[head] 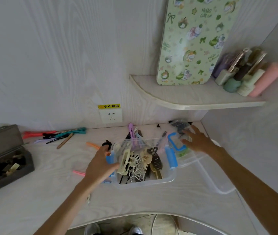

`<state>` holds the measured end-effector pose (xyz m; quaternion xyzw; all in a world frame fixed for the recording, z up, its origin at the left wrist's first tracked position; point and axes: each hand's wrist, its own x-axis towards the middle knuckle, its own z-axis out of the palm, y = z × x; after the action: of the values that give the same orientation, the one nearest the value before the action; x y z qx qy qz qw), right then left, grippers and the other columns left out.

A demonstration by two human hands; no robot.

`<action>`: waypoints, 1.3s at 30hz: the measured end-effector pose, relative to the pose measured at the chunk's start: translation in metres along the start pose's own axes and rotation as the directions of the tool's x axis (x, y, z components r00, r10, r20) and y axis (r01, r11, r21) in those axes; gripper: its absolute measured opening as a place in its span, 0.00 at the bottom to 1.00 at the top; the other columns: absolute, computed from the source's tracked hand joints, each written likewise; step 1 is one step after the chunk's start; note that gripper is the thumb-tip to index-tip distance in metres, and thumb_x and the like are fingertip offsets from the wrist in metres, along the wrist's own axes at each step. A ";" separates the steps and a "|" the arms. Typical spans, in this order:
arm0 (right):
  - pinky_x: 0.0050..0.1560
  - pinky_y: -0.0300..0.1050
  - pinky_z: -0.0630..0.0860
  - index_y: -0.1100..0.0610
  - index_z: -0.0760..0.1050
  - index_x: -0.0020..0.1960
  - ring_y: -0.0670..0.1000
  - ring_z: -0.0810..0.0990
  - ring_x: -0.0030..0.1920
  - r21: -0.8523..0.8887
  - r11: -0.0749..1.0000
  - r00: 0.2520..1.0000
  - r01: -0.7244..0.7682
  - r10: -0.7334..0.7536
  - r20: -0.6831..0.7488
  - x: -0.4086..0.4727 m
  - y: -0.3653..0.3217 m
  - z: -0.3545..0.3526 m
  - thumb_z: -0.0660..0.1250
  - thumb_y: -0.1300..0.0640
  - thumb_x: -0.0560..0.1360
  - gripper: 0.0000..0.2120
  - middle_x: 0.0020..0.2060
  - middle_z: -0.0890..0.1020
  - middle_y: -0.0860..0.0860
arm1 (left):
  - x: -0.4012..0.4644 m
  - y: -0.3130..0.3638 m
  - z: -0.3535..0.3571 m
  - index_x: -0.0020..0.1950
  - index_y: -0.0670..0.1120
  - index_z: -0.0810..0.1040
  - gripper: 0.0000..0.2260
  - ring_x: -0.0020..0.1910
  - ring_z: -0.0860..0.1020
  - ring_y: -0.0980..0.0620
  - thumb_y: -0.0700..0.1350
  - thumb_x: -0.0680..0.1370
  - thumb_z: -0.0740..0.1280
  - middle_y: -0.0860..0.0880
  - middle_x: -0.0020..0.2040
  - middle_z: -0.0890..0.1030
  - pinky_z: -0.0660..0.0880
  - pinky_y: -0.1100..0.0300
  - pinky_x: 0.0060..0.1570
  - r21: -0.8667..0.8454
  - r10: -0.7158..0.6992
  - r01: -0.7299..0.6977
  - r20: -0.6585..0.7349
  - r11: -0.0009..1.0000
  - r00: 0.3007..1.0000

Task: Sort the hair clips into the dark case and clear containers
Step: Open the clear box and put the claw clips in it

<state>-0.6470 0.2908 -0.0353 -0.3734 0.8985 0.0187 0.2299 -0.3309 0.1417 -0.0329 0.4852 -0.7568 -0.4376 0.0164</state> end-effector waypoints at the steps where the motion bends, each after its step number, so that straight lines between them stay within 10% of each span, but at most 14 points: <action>1: 0.69 0.55 0.64 0.46 0.56 0.74 0.57 0.65 0.70 0.026 1.000 1.000 0.007 -0.008 0.016 -0.003 0.002 0.002 0.58 0.41 0.76 0.28 0.76 0.48 0.50 | -0.001 0.003 -0.001 0.71 0.48 0.62 0.34 0.51 0.75 0.53 0.43 0.68 0.73 0.50 0.63 0.72 0.72 0.59 0.52 0.042 0.068 -0.066 -0.043 0.997 0.997; 11: 0.61 0.44 0.68 0.48 0.70 0.65 0.52 0.71 0.63 0.228 0.973 0.999 -0.027 0.034 -0.028 -0.044 0.032 0.000 0.72 0.49 0.70 0.25 0.65 0.65 0.53 | 0.006 0.077 0.033 0.67 0.47 0.68 0.21 0.67 0.67 0.51 0.46 0.75 0.67 0.50 0.66 0.71 0.60 0.59 0.66 0.216 0.476 -0.460 -0.021 0.861 0.879; 18: 0.42 0.39 0.72 0.50 0.69 0.65 0.51 0.73 0.48 0.613 0.790 0.968 -0.010 0.161 -0.191 -0.062 0.052 -0.007 0.60 0.67 0.75 0.22 0.58 0.75 0.57 | 0.015 0.107 0.069 0.68 0.49 0.68 0.19 0.71 0.63 0.52 0.48 0.77 0.63 0.50 0.70 0.67 0.57 0.54 0.71 0.318 0.517 -0.541 0.164 0.779 0.840; 25: 0.47 0.43 0.73 0.51 0.57 0.73 0.52 0.72 0.47 0.540 0.841 0.984 -0.026 0.117 -0.134 -0.095 0.079 -0.058 0.56 0.69 0.76 0.28 0.57 0.71 0.53 | 0.029 0.152 0.096 0.67 0.47 0.70 0.19 0.66 0.68 0.48 0.50 0.77 0.63 0.48 0.66 0.73 0.64 0.53 0.65 0.406 0.532 -0.609 0.296 0.682 0.793; 33: 0.61 0.47 0.71 0.53 0.49 0.75 0.56 0.70 0.65 0.019 0.980 0.980 -0.196 0.196 0.028 -0.111 0.085 -0.017 0.59 0.67 0.75 0.33 0.68 0.66 0.56 | 0.050 0.175 0.150 0.65 0.44 0.67 0.17 0.51 0.77 0.45 0.50 0.78 0.58 0.44 0.52 0.79 0.71 0.52 0.51 0.521 0.303 -0.623 0.572 0.583 0.762; 39: 0.71 0.54 0.58 0.46 0.48 0.76 0.56 0.55 0.74 -0.141 0.989 0.999 0.041 -0.039 0.018 -0.091 0.059 0.002 0.56 0.55 0.80 0.28 0.76 0.50 0.52 | 0.082 0.176 0.159 0.69 0.55 0.67 0.18 0.58 0.74 0.45 0.44 0.80 0.56 0.46 0.64 0.74 0.71 0.48 0.59 0.515 0.190 -0.707 0.727 0.484 0.660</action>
<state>-0.6303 0.3936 -0.0061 -0.4066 0.8855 0.0806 0.2099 -0.5729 0.2087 -0.0444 0.0542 -0.9359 -0.1743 -0.3012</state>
